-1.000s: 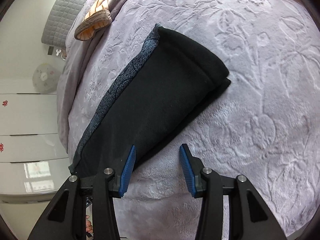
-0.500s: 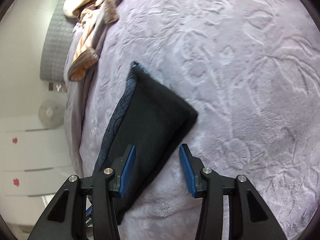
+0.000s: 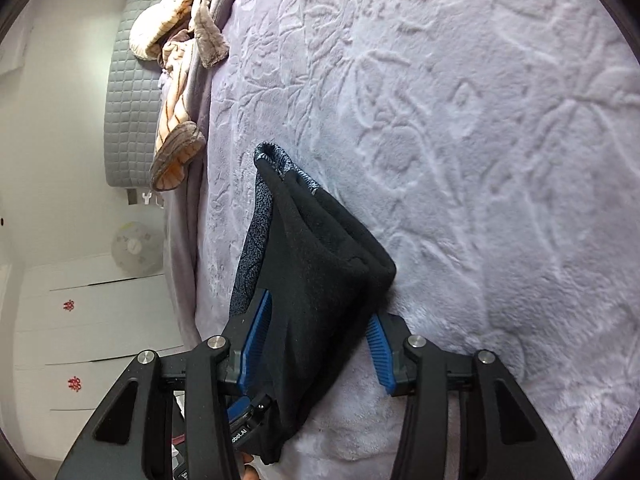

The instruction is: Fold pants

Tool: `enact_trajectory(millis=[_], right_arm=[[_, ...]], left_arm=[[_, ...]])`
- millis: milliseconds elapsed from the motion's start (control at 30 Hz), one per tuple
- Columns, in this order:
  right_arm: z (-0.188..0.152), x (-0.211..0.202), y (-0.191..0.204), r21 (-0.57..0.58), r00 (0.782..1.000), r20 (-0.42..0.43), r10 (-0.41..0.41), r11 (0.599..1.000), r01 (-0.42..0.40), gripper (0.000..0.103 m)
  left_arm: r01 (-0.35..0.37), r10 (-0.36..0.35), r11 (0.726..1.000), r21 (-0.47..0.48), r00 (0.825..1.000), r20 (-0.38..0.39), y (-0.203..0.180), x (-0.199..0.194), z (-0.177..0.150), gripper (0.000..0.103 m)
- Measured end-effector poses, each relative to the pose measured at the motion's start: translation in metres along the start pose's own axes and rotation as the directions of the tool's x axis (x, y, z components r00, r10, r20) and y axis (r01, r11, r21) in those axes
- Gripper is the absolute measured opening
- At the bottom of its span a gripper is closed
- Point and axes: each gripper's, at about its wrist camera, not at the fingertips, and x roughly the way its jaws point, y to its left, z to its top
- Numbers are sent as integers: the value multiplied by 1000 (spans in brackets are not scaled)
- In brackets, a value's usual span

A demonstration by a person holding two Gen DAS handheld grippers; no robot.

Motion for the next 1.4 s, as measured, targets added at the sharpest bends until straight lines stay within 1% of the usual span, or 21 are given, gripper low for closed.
enact_trajectory(millis=[100,200,233,300,367,467,500,533,567,600,667,733,800,833,967,1067,1133,1167,1233,1333,1400], right_arm=[[1,3,7,-18,998,-24,63,998,-64,51],[1,2,29,-111,993,-34,112,987,-116,51],[0,3,33,-136,994,-39,104,985,-108,51],[1,13,36,-188,999,-49,18,982,-27,51],[2,23,31,-198,998,-55,-34,980,22,51],[1,36,27,-220,996,-52,-67,974,54,50],[1,40,28,-218,996,-52,-72,974,59,48],[1,41,30,-210,997,-55,-58,977,45,35],[1,43,31,-200,997,-65,-40,979,26,16],[-1,44,33,-197,997,-73,-26,980,11,14],[-2,42,38,-208,997,-70,-17,978,2,14],[-3,40,42,-208,997,-75,7,978,-22,14],[-3,37,45,-201,996,-79,32,978,-47,14],[-2,37,46,-197,996,-81,49,978,-64,14],[-6,30,60,-189,985,-91,144,969,-159,14],[-11,24,79,-224,979,-101,178,954,-197,14],[-16,22,89,-241,976,-103,193,947,-213,14],[-20,22,96,-253,975,-110,191,944,-214,14],[-32,27,109,-292,978,-124,166,936,-196,14],[-48,29,132,-340,981,-114,155,922,-185,14],[-60,25,154,-400,989,-86,121,905,-146,14]], left_arm=[[0,0,1000,-1,1000,1,0,0,0,103],[-2,2,1000,-1,1000,0,-5,5,10,103],[-2,2,1000,-1,1000,0,-8,3,11,103],[-3,3,1000,0,1000,1,-16,4,15,103],[0,0,1000,0,1000,3,-17,2,13,103],[1,-1,1000,2,1000,6,-14,3,13,103],[2,-2,1000,1,1000,6,-13,4,14,103],[4,-4,1000,-1,1000,6,-13,3,14,103],[5,-5,1000,-1,1000,4,-13,3,14,103],[8,-8,1000,0,1000,3,-13,3,14,103],[15,-15,1000,2,1000,2,-12,2,15,103],[35,-35,999,9,999,6,-10,-2,16,95],[48,-48,999,20,999,25,-8,-12,16,64],[59,-60,998,29,997,38,-7,-19,15,61],[99,-99,995,12,987,127,4,-34,16,61],[170,-172,985,26,981,93,-3,-18,18,61],[136,-144,987,81,984,103,-18,-5,14,61],[110,-123,988,113,986,115,-24,-2,12,60],[107,-123,985,135,986,112,-25,-3,12,60],[191,-199,977,100,977,80,-6,-10,14,62],[212,-218,974,78,972,83,12,-18,9,63]])
